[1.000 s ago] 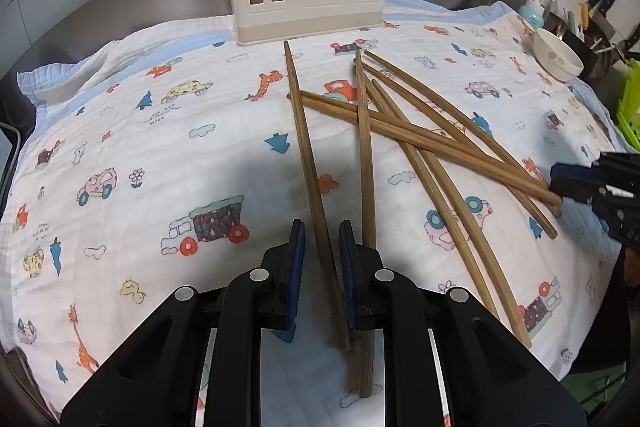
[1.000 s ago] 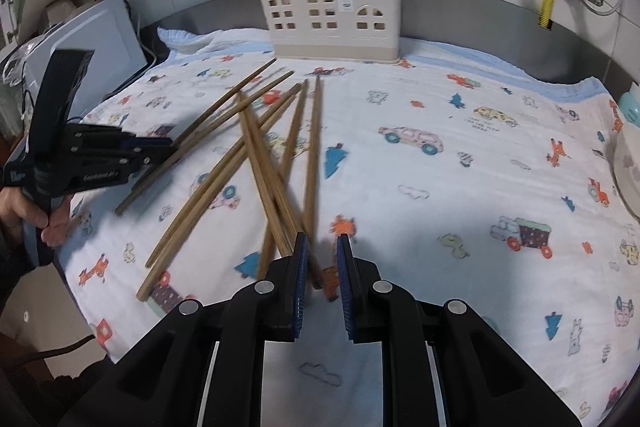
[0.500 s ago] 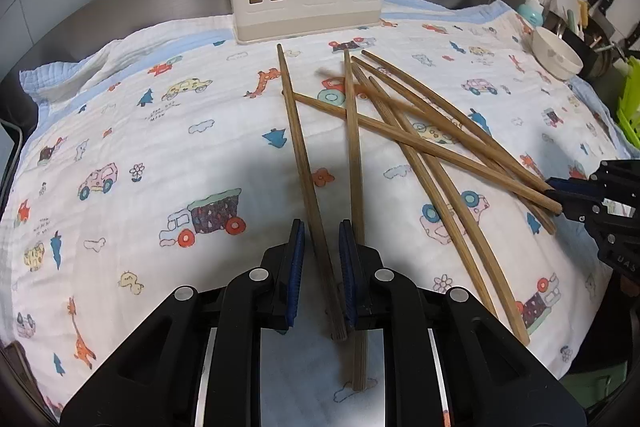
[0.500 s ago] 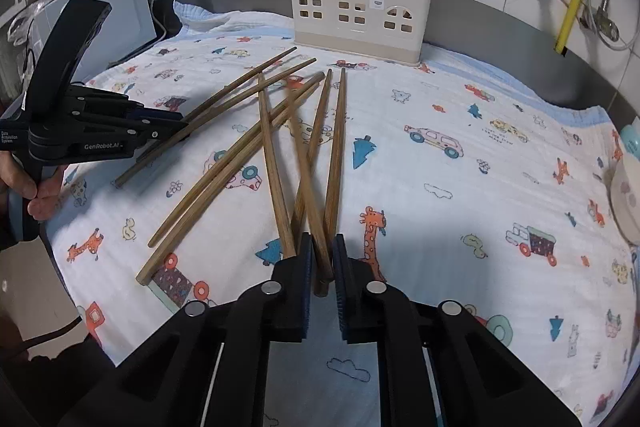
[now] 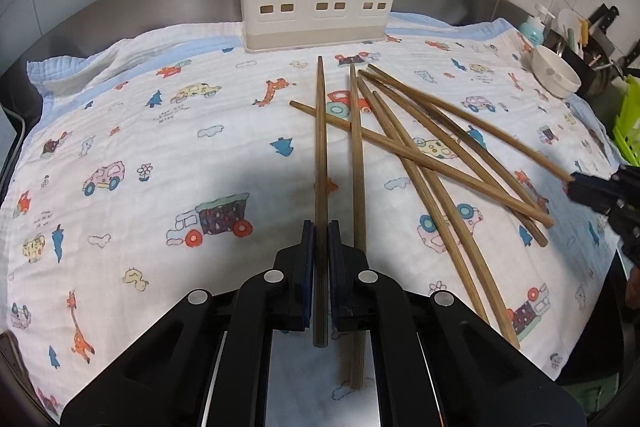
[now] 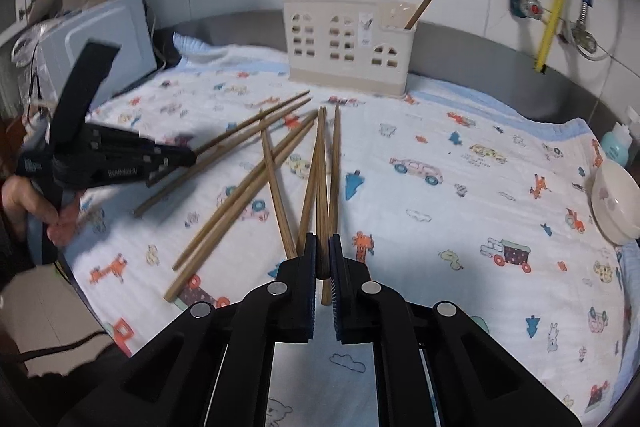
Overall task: Organize utensils
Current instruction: 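Close the right tool on a chopstick while the left tool grasps another, then raise the right tool's chopstick into the holder while the left tool carries its own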
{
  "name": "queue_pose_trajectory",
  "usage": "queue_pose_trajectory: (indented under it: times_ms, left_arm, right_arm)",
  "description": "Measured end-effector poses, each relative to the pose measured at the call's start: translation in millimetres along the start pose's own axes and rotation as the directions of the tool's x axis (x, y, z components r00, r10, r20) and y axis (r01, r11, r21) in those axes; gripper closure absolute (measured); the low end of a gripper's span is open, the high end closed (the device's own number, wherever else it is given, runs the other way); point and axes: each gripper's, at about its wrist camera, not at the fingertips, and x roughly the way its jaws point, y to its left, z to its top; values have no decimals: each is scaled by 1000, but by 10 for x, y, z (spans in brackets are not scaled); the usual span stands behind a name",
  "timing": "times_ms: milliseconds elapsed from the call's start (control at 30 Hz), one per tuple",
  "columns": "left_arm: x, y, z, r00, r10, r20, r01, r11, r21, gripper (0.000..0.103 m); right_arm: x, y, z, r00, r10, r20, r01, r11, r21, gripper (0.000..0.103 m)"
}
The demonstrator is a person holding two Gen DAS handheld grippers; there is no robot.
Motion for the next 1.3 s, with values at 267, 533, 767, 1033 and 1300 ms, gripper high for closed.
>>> queue_pose_trajectory:
  times_ms: [267, 533, 767, 1033, 1300]
  left_arm:
    - [59, 15, -54, 1000, -8, -11, 8, 1000, -16, 95]
    - [12, 10, -28, 1000, -1, 15, 1, 1000, -23, 98]
    - [-542, 114, 260, 986, -50, 157, 56, 998, -36, 98]
    - [-727, 130, 580, 969, -38, 245, 40, 999, -4, 98]
    - [-839, 83, 891, 960, -41, 277, 35, 999, 29, 98]
  right_arm:
    - [-262, 1, 187, 998, -2, 65, 1, 1000, 7, 97]
    - [-398, -3, 390, 995, 10, 103, -11, 1000, 18, 97]
    - [-588, -75, 705, 988, 21, 155, -24, 1000, 16, 97]
    - [-650, -102, 1063, 982, 29, 188, -29, 1000, -2, 97]
    - [-726, -200, 1492, 977, 16, 213, -10, 1000, -28, 97]
